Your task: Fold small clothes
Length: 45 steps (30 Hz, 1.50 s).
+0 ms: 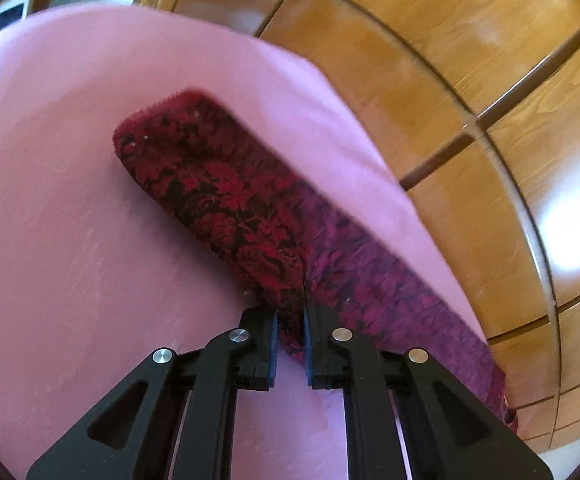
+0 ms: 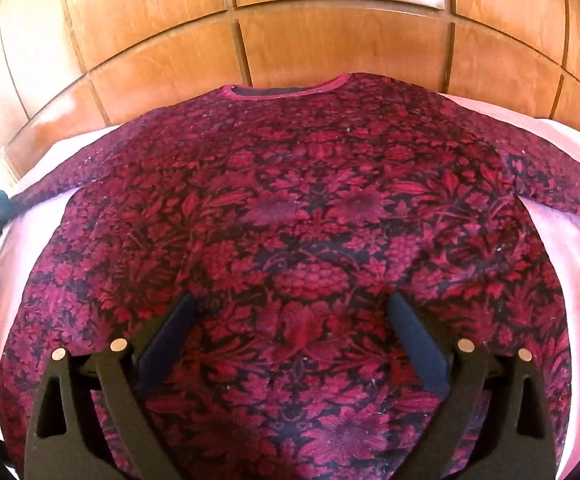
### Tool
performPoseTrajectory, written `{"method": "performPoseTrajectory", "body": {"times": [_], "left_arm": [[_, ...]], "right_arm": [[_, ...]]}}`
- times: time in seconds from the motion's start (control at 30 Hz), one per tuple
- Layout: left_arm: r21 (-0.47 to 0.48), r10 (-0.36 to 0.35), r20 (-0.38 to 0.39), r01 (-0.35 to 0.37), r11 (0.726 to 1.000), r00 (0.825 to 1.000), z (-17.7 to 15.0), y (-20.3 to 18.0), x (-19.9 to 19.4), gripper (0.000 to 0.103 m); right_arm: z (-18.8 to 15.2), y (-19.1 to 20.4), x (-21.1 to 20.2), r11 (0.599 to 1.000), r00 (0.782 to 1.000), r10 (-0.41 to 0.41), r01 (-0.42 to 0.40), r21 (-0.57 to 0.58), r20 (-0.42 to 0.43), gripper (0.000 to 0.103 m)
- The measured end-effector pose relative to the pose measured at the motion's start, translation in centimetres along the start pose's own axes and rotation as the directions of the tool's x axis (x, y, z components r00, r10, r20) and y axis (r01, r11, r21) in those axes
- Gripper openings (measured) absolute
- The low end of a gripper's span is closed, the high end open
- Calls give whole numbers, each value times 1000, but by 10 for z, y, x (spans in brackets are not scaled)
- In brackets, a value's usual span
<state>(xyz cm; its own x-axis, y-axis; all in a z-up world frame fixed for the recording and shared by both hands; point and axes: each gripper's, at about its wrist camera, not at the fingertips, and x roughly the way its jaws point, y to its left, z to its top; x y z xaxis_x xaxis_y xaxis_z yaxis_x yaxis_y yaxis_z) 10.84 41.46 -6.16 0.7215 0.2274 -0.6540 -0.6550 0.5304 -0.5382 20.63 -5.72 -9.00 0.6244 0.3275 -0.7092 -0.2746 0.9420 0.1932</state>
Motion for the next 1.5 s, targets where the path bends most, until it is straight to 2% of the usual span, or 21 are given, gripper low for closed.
{"method": "performPoseTrajectory", "body": {"times": [0.1, 0.13, 0.17, 0.23, 0.3, 0.37, 0.47, 0.57, 0.63, 0.73, 0.8, 0.9, 0.93, 1.0, 1.1, 1.17, 1.23, 1.27, 1.3, 1.4, 1.5], "left_arm": [[28, 79, 29, -80, 996, 996, -3, -9, -13, 24], [37, 113, 50, -115, 993, 992, -5, -16, -21, 35], [38, 99, 75, -102, 994, 992, -10, -22, -33, 51], [72, 9, 82, -15, 997, 997, -21, -39, -47, 64], [146, -51, 74, 40, 988, 996, -39, -59, -62, 64], [257, -144, 21, 134, 957, 989, -70, -86, -77, 64], [368, -232, -73, 243, 898, 970, -118, -116, -91, 64], [442, -293, -195, 351, 825, 936, -171, -142, -98, 64], [458, -311, -275, 409, 789, 910, -200, -153, -99, 64], [505, -302, -348, 449, 737, 887, -239, -165, -100, 64], [521, -291, -390, 470, 712, 874, -260, -167, -103, 64], [579, -236, -392, 438, 687, 889, -280, -164, -102, 64], [581, -225, -399, 435, 688, 889, -283, -160, -100, 64], [616, -201, -372, 403, 677, 906, -290, -152, -99, 62], [632, -207, -349, 393, 668, 914, -292, -140, -102, 60], [669, -189, -333, 372, 643, 924, -297, -140, -105, 60], [671, -176, -341, 370, 643, 923, -294, -145, -109, 60], [667, -177, -344, 373, 645, 922, -293, -147, -110, 60], [665, -180, -344, 375, 646, 921, -292, -151, -112, 60], [658, -202, -340, 386, 646, 919, -289, -166, -115, 61], [694, -208, -299, 362, 622, 931, -295, -177, -116, 72]], "right_arm": [[1, -5, -2, 1000, 1000, 1, -1, 2, -4, 99], [3, -4, -2, 1000, 1000, 6, -6, 5, -6, 99], [3, -5, -4, 1000, 1000, 12, -12, 11, -7, 99], [5, -9, -12, 998, 999, 49, -49, 35, -12, 97], [10, -26, -26, 990, 996, 91, -91, 109, 4, 93], [13, -46, -45, 980, 996, 76, -83, 183, 46, 92], [10, -85, -69, 963, 995, -28, 2, 270, 91, 88], [-8, -118, -79, 936, 993, -106, 84, 342, 47, 81], [-26, -128, -80, 931, 996, -90, 85, 355, -2, 73], [-56, -125, -84, 933, 998, 3, 20, 360, -63, 59], [-67, -115, -89, 944, 998, 17, 5, 329, -65, 39], [-75, -93, -96, 976, 997, -25, 40, 215, -75, 14], [-74, -90, -102, 980, 997, -37, 50, 194, -67, 13], [-73, -90, -116, 983, 997, -63, 68, 172, -38, 12], [-85, -94, -108, 982, 991, -102, 115, 149, -91, 12], [-91, -99, -106, 982, 993, -80, 93, 163, -86, 14], [-89, -104, -109, 977, 995, -35, 53, 207, -88, 24], [-88, -109, -111, 972, 997, -16, 34, 231, -82, 41], [-85, -117, -114, 966, 998, -2, 19, 257, -68, 51], [-78, -163, -129, 909, 1000, 16, -22, 415, 18, 58], [-77, -230, -136, 773, 993, -7, -70, 631, 120, 62]]}}
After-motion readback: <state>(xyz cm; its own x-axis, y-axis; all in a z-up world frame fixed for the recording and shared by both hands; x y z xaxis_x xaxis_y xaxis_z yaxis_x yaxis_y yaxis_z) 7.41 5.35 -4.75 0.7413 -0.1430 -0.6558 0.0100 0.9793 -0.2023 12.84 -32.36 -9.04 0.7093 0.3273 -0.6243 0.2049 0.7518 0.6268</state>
